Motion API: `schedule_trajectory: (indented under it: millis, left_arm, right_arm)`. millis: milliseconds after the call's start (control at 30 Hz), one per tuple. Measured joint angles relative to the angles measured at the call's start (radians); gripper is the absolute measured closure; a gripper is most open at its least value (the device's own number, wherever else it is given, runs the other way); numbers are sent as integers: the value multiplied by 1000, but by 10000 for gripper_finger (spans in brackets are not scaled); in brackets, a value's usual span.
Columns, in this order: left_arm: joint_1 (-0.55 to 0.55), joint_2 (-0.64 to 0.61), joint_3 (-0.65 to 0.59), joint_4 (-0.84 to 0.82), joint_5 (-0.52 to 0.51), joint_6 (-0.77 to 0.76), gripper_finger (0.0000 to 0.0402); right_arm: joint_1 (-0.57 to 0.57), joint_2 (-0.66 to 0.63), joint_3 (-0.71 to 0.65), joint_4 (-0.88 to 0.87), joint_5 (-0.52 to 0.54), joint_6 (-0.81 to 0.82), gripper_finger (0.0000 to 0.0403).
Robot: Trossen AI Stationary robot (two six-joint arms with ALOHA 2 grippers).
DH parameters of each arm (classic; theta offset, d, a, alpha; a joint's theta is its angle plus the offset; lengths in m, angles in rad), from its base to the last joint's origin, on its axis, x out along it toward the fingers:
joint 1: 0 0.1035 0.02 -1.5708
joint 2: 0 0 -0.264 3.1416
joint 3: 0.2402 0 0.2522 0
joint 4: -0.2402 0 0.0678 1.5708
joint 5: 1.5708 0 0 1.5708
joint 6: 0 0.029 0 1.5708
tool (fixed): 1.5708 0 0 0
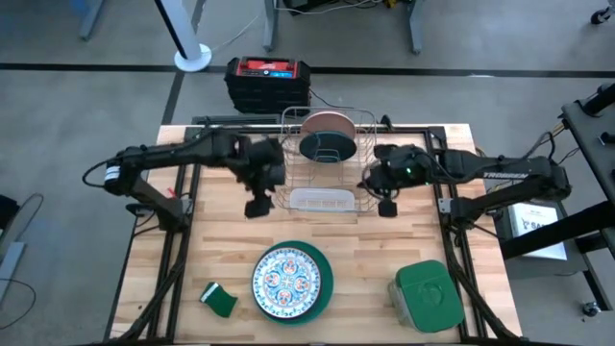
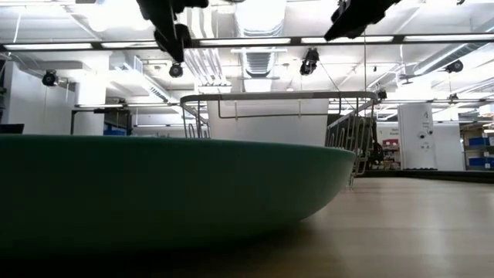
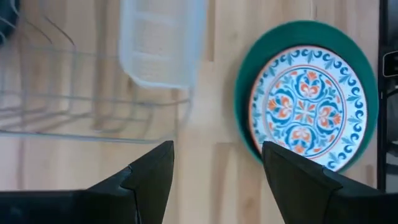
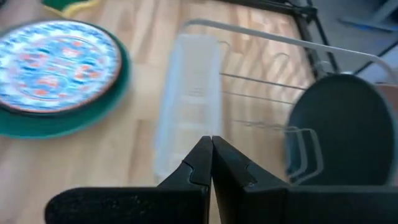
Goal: Sort dishes
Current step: Put the white patterned plate in the dishwasher rack
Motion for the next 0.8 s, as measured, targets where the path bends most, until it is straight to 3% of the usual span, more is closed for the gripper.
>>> schedule_trajectory:
  millis: [200, 400, 567, 800]
  left_arm:
    - [-173, 0, -34, 28, -28, -152, 169]
    - [-335, 0, -159, 171, -34, -301, 169]
    - [-442, 0, -275, 319, -100, -428, 169]
    - [-582, 0, -363, 422, -166, -613, 169]
  right_arm:
    - [83, -3, -48, 11, 3, 158, 403]
    - [188, 36, -88, 62, 4, 279, 403]
    - [291, 84, -89, 106, 124, 404, 403]
    - [366, 166, -78, 128, 132, 557, 403]
